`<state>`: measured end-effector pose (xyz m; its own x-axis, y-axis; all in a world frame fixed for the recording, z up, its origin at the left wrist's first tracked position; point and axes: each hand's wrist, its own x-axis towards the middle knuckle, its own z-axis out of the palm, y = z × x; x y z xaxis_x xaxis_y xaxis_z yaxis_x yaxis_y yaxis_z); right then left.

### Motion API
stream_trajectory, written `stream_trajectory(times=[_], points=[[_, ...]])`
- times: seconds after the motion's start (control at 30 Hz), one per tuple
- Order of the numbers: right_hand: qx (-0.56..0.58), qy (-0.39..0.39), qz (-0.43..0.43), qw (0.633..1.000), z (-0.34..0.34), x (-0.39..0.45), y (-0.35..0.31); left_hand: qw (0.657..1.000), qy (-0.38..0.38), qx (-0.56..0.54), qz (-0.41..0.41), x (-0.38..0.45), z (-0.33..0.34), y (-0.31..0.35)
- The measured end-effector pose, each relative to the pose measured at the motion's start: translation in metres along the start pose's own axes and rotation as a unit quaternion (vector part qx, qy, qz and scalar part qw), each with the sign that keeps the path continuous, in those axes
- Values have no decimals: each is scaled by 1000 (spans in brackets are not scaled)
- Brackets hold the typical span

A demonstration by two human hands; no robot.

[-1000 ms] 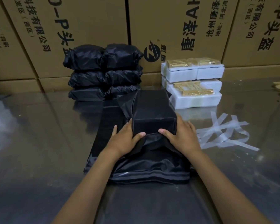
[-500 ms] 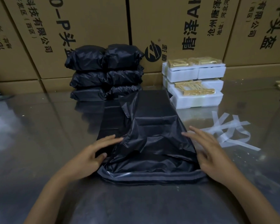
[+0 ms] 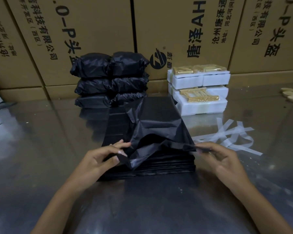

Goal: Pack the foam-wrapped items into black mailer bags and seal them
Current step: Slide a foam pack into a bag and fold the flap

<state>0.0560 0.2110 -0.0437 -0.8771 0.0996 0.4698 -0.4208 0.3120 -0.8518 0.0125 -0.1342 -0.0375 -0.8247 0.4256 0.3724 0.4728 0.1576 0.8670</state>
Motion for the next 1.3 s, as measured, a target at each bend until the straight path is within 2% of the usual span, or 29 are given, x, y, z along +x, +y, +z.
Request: stream_trajectory(times=[0.07, 0.13, 0.2, 0.27, 0.37, 0.47, 0.57, 0.67, 0.73, 0.83, 0.93, 1.07, 1.13, 1.2, 1.27, 1.3], points=[[15, 11, 0, 1000, -1, -2, -5, 995, 86, -57, 8, -2, 2, 3], [54, 46, 12, 997, -3, -3, -10, 974, 181, -133, -12, -2, 1, 6], [83, 73, 16, 994, -6, -6, -18, 960, 213, -182, -13, -3, 1, 9], [96, 68, 10, 993, -9, -9, -26, 959, 217, -181, -3, -6, 3, 17], [98, 58, -11, 993, -13, -8, -39, 962, 240, -126, 15, -4, 7, 35], [80, 118, -23, 990, -8, 2, -49, 955, 291, -59, 5, 8, 12, 49], [26, 165, 18, 986, 3, 26, -42, 939, 338, 69, 1, 33, 21, 50], [-95, 150, 86, 980, 14, 60, -26, 909, 369, 187, -47, 69, 28, 39], [-177, 121, 139, 967, 19, 81, -12, 888, 352, 264, -134, 89, 28, 22], [-225, 41, 221, 948, 28, 98, 13, 864, 264, 336, -267, 104, 37, -8], [-210, 3, 243, 947, 30, 104, 29, 846, 213, 395, -287, 110, 53, -26], [-216, -24, 232, 948, 27, 104, 30, 841, 205, 429, -259, 111, 58, -30], [-246, -43, 236, 939, 25, 106, 26, 857, 218, 402, -237, 106, 55, -31], [-290, -35, 234, 928, 23, 111, 17, 897, 235, 302, -222, 101, 47, -30], [-336, 36, 185, 923, 23, 114, 2, 927, 275, 115, -226, 99, 35, -28], [-352, 92, 134, 922, 27, 115, -8, 926, 294, 27, -236, 98, 30, -25]])
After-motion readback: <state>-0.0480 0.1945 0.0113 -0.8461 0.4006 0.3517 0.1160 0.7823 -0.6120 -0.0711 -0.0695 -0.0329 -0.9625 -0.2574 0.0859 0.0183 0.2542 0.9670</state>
